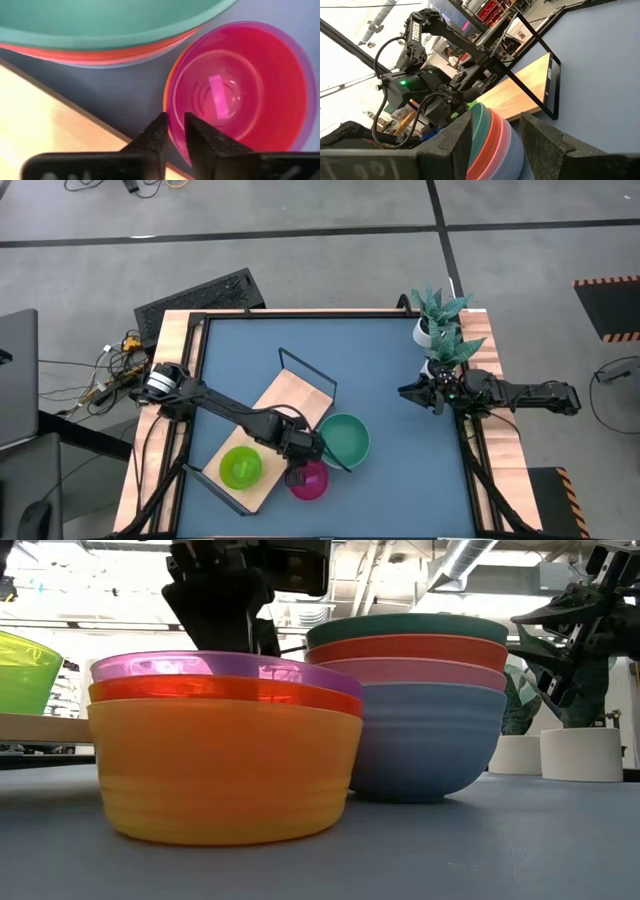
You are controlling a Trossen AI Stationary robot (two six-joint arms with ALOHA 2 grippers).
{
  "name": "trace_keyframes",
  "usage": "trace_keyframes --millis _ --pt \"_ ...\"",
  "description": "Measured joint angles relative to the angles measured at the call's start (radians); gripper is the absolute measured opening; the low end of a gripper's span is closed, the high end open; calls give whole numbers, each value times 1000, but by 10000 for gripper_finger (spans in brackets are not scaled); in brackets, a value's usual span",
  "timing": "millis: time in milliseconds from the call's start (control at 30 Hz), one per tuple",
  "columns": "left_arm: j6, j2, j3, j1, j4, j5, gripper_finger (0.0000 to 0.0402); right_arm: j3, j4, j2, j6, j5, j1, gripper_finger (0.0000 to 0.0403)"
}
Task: Place and stack bowls onto a shelf
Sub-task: Stack the small violet bowl on top of the green bowl on the shelf
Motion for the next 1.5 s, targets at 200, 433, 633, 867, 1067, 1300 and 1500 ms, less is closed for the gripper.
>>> trace_keyframes --millis 200,433,633,867,1067,1300,1500 --pt "-4 0 0 7 -5 26 128 0 0 0 -1 0 0 189" --pt "-3 0 0 6 -12 8 120 0 0 0 0 0 0 189" --pt "13 0 -3 6 -9 8 50 0 0 0 0 0 0 189" --pt "11 0 -34 15 39 45 12 0 0 0 0 0 0 189" --pt "0 0 -37 22 32 46 2 0 0 0 0 0 0 189" --pt "-40 -5 3 23 -35 25 0 0 0 0 0 0 0 189" --pt "-22 -7 94 23 -166 -20 0 0 0 0 0 0 0 189"
